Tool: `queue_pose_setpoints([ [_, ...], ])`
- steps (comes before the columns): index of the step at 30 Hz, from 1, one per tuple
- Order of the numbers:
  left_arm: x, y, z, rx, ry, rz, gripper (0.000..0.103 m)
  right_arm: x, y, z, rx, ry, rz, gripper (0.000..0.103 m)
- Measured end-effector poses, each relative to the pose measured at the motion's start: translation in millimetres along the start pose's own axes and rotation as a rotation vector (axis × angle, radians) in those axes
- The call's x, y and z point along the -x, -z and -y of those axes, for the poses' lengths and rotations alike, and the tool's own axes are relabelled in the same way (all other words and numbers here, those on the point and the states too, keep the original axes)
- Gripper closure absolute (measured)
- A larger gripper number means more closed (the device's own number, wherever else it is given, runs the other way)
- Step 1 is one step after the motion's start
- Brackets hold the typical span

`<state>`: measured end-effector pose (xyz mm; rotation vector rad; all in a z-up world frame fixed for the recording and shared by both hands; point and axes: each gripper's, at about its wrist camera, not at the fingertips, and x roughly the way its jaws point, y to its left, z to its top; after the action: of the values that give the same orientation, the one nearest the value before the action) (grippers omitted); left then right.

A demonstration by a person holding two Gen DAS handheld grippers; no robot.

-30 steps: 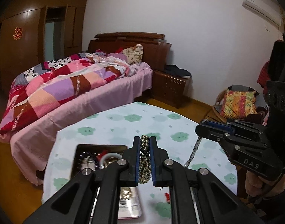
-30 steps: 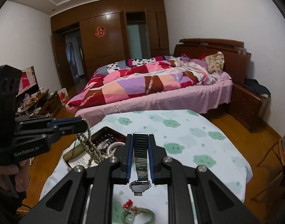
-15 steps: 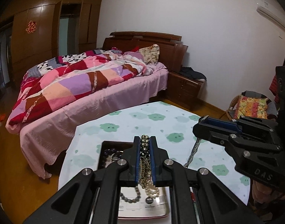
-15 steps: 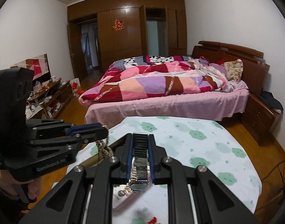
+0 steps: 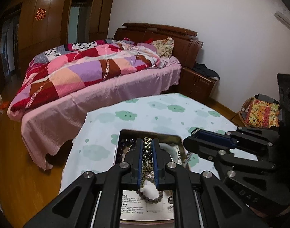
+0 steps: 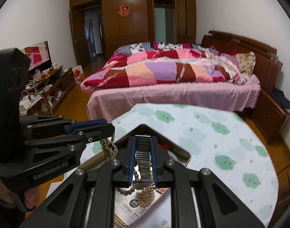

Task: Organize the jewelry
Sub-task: 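Carry the watch and gold bead necklace into the tin and release both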

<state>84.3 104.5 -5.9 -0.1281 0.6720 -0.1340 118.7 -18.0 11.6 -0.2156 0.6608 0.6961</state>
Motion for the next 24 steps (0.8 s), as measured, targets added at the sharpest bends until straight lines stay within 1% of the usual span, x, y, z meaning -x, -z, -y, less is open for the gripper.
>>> queue_pose_setpoints([
  [4, -13, 9, -3, -0.007, -0.011, -0.032, 0.095, -14, 7, 3, -0.026, -0.004, -0.035, 0.086],
  [8, -24, 16, -4, -0.027, -0.035, -0.059, 0.095, -23, 14, 5, -0.031, 0.011, -0.063, 0.086],
  [17, -37, 26, -6, -0.045, -0.044, -0.098, 0.094, -43, 24, 9, -0.025, 0.039, -0.124, 0.086],
  [21, -40, 29, -6, -0.046, -0.041, -0.114, 0.094, -49, 26, 12, -0.027, 0.039, -0.15, 0.085],
  [22, -40, 30, -5, -0.047, -0.038, -0.115, 0.094, -50, 27, 11, -0.025, 0.037, -0.156, 0.084],
  [24, -39, 30, -3, -0.048, -0.04, -0.115, 0.087, -49, 28, 11, -0.024, 0.041, -0.158, 0.083],
])
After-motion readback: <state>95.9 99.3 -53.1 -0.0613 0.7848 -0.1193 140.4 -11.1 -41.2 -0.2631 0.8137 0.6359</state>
